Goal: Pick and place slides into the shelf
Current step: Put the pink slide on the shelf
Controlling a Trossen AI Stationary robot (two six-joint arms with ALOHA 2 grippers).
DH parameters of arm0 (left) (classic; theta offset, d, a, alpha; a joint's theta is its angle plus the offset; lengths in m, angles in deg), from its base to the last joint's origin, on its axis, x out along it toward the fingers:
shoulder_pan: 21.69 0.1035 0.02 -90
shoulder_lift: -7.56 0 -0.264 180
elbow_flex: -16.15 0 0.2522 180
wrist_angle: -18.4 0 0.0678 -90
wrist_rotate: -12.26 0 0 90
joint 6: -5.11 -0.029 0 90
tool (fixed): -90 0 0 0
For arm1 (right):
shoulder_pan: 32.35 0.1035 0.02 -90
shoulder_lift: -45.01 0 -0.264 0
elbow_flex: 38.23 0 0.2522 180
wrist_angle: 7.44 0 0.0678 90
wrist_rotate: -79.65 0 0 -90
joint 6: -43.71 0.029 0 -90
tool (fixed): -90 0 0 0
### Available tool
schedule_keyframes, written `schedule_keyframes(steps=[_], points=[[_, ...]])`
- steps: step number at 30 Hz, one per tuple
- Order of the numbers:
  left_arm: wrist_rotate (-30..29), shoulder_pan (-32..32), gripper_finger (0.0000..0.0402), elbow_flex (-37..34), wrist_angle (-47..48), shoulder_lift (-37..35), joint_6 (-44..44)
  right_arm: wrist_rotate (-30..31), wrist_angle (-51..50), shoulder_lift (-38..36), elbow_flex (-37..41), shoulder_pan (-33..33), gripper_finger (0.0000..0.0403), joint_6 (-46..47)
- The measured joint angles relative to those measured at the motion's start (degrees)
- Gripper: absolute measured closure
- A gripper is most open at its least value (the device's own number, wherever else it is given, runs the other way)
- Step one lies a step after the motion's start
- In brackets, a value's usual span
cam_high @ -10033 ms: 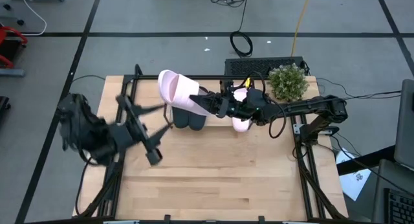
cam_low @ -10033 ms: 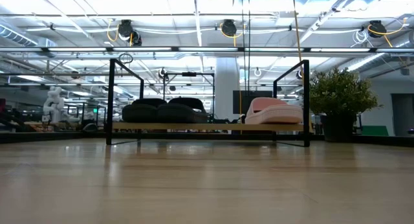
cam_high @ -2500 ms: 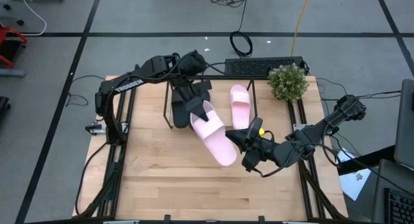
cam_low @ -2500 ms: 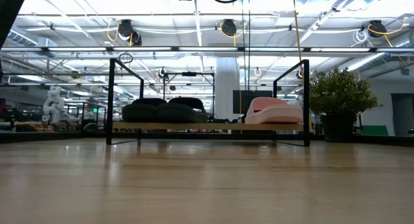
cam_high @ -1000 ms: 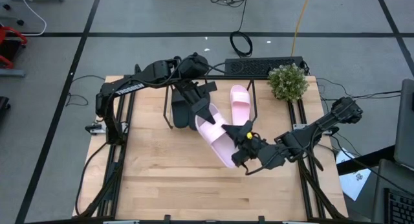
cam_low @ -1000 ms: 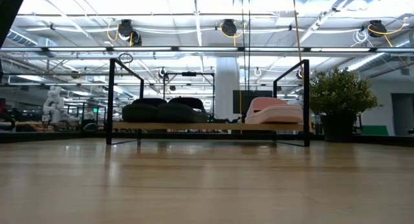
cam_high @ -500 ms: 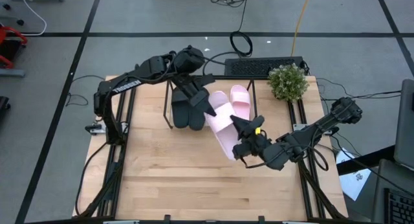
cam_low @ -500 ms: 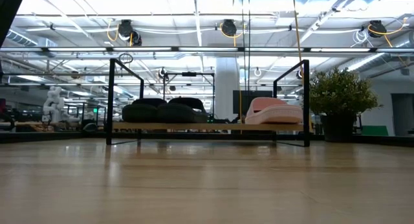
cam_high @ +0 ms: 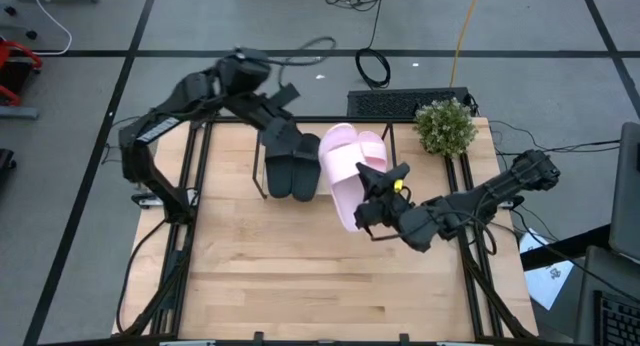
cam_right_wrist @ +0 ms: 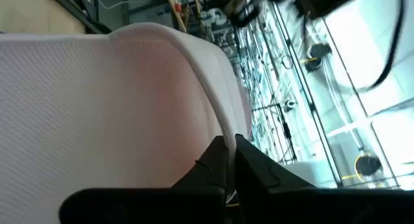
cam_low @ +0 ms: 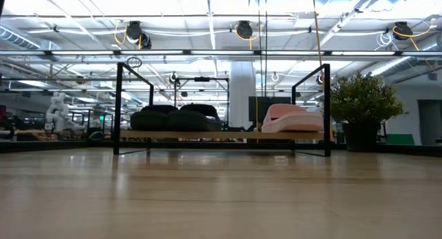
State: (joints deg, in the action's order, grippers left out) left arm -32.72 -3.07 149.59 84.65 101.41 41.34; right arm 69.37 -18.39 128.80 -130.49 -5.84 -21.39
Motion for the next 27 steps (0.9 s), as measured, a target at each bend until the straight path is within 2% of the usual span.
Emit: schedule_keyframes(steps=[3, 9, 13, 18, 22, 27], points=[[-2.53, 0.06, 0.0350, 0.00, -0.10, -2.56, 0.19, -0.10, -0.02, 0.00, 0.00, -1.50, 0.0402, 1.22], [-8.58, -0.82, 0.0350, 0.00, -0.09, -7.95, 0.55, -0.82, -0.05, 0.00, 0.00, -5.56, 0.0402, 10.27], [-11.37, -1.39, 0.0350, 0.00, 0.02, -10.61, 0.56, -5.08, -3.36, 0.45, 0.00, -8.26, 0.0402, 15.97], [-13.95, -1.78, 0.0350, 0.00, 0.69, -13.01, 0.08, -11.57, -12.96, 2.11, 0.53, -12.61, 0.0402, 26.48], [-14.47, -1.91, 0.0350, 0.00, 1.49, -13.74, -1.22, -14.09, -17.05, 3.06, 2.43, -16.62, 0.0402, 32.77], [-14.64, -1.93, 0.0350, -0.07, 1.82, -13.99, -2.54, -22.79, -18.83, 3.04, 4.78, -21.54, 0.0403, 39.93]])
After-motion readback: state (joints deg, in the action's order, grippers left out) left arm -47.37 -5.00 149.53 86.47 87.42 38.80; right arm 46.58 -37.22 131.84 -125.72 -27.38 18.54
